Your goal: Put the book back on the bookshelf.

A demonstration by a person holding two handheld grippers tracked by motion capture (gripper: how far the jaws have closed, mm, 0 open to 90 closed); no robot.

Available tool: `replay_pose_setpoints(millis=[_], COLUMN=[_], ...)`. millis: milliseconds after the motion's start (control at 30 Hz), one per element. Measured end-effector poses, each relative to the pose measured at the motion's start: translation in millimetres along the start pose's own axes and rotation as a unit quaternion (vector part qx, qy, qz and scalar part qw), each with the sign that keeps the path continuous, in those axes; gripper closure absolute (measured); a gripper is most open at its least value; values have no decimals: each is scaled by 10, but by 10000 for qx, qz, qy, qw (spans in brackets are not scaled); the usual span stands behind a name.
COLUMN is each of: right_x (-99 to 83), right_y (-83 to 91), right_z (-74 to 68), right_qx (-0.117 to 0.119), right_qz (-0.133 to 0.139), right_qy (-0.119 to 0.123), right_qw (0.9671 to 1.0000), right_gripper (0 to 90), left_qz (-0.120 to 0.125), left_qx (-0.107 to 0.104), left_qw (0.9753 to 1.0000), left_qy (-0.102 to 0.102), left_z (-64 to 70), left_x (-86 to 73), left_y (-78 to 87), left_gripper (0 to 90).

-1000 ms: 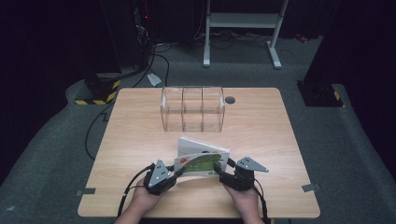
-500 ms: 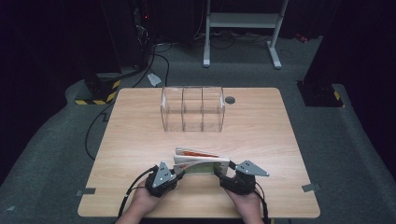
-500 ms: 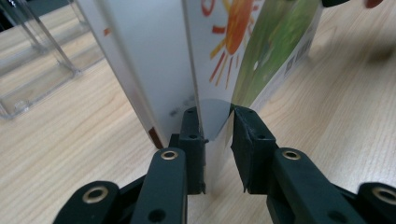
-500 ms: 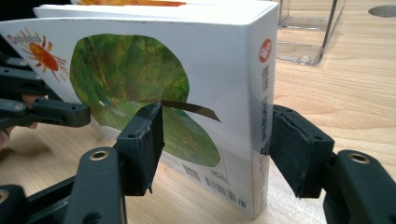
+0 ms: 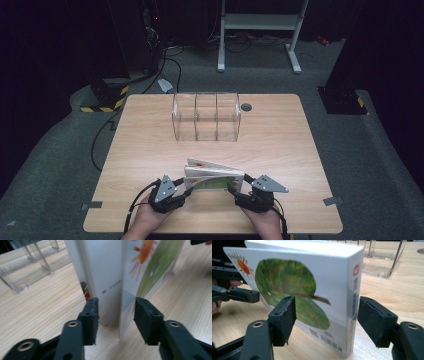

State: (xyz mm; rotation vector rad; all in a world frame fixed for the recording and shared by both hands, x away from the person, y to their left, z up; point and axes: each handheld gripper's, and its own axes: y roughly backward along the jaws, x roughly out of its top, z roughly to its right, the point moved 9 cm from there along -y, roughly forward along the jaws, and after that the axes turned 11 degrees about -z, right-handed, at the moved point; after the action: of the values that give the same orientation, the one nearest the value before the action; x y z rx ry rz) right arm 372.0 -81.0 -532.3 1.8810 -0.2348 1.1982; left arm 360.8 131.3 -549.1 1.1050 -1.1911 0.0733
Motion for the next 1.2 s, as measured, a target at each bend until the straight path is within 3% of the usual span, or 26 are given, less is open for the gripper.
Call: replay_pose_setpoints(millis=[67,167,333,500,633,800,1033,1200], right_x=[33,84,137,194,215,233,216,195], right_y=[12,15,-10,-45,-60,-74,-57,-53], right_z=[11,9,-12,-12,-32,-47,-47,-82], right_qx=[28,91,112,180,208,197,183,168], right_qz=[62,174,190,218,257,296,312,327], right_qy=[16,102,212,254,333,384,488,635], right_qw=[10000,9998,9995,9993,9989,9986,9982,9973], right_gripper=[282,269,262,263,299,346,452,581], left_qz=[80,120,103,3,-336,-673,-1058,-1070], left_qx=[-81,-15,301,634,1069,1419,1485,1396], left_qw=[9998,9992,9982,9953,9893,9822,9783,9787], left_qy=[182,386,500,726,938,1026,985,1062], left_z=[-49,-131,-257,-474,-686,-792,-790,-790], left_x=[4,-14,-91,-232,-394,-530,-584,-588], left_y=[25,42,101,147,148,134,82,76], left_gripper=[459,411,384,380,378,374,345,337])
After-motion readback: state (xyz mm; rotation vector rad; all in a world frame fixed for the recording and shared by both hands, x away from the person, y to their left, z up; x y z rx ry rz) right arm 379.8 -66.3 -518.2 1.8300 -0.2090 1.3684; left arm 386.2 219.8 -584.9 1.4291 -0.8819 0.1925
